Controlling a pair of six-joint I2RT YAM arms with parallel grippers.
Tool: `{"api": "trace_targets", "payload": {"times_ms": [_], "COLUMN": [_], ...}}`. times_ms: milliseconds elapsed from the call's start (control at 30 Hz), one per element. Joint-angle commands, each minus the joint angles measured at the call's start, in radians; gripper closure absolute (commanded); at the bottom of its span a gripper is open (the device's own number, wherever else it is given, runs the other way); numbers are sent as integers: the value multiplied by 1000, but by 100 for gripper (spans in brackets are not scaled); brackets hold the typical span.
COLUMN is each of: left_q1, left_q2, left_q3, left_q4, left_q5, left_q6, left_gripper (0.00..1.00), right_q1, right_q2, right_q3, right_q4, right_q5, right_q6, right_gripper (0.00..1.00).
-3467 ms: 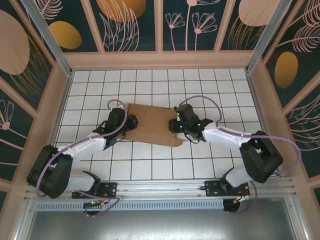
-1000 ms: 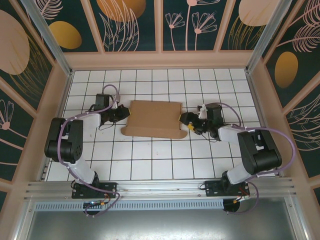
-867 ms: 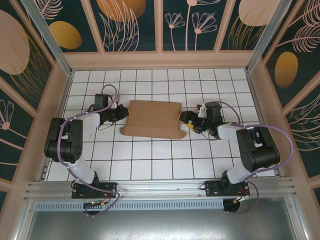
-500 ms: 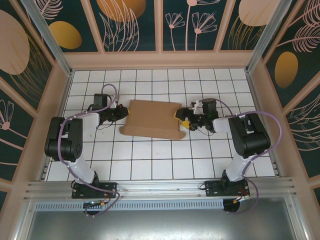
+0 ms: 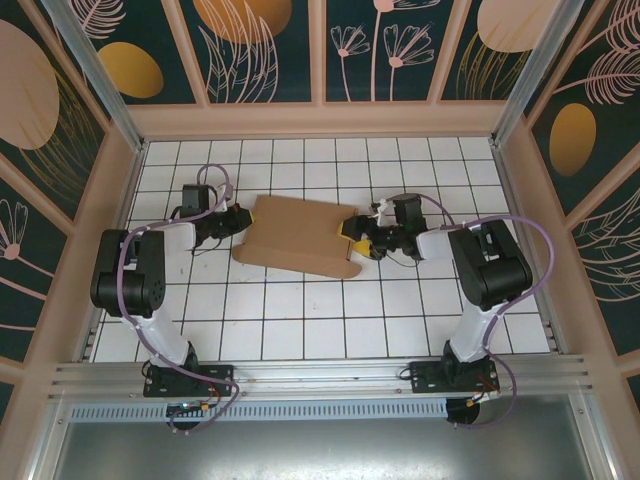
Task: Fold the paper box
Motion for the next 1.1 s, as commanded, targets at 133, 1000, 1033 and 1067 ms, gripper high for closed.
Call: {"api": "trace_targets", "payload": {"times_ms": [133, 1000, 1033, 1067], "left_q1": [8, 66, 72, 76], "left_q2": [104, 93, 88, 88], "left_q3": [-46, -59, -63, -65], "left_q4": [-196, -184, -180, -178], "left_q5": [-159, -122, -117, -114], "left_q6": [38, 22, 19, 17], "left_gripper": [100, 100, 100, 100], "right_q1": [-2, -28, -28, -29], "right_q2": [-13, -25, -24, -21], "right_q3": [44, 43, 49, 54], "right_q4": [-103, 3, -10, -19], "right_q5": [86, 75, 80, 80], "right_q6": [-58, 18, 10, 5], "right_gripper": [9, 13, 13, 12]}}
